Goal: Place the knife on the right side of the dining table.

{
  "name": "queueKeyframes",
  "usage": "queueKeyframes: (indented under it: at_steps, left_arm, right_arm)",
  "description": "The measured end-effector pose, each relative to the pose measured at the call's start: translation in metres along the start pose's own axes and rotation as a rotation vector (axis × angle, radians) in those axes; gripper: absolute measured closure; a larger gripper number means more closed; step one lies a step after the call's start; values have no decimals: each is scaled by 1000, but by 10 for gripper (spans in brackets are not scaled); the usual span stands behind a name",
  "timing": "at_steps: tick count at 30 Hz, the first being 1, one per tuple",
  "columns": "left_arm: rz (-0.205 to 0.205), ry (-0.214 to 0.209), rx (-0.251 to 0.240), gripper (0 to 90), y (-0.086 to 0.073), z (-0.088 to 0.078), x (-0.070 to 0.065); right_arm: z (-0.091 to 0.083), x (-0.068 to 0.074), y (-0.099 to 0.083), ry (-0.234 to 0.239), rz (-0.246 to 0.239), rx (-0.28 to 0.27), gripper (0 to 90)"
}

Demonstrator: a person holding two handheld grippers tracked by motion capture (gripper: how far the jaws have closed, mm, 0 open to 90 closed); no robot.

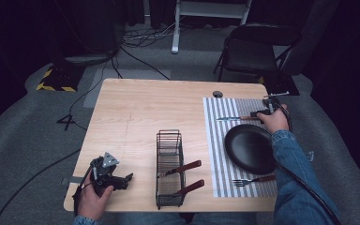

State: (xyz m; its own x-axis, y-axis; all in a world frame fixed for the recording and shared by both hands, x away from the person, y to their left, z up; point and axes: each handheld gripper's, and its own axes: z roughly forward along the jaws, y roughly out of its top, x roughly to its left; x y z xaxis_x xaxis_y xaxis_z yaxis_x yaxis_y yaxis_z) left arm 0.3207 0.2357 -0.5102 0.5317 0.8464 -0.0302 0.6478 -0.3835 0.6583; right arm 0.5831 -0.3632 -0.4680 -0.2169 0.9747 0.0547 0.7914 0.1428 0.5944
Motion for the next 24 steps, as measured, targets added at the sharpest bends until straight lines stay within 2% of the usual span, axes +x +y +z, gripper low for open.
queueKeyframes:
  at_steps: [11,19,24]
  left_arm:
    - [0,0,0,2,0,0,0]
    - [1,0,-1,2,0,0,0]
    - [0,0,0,2,0,0,0]
  right_arm:
    - [-7,0,3,3,0,-25,379]
    - [-25,4,8,13,-19,-70,380]
    - [-38,12,11,23,-44,-99,383]
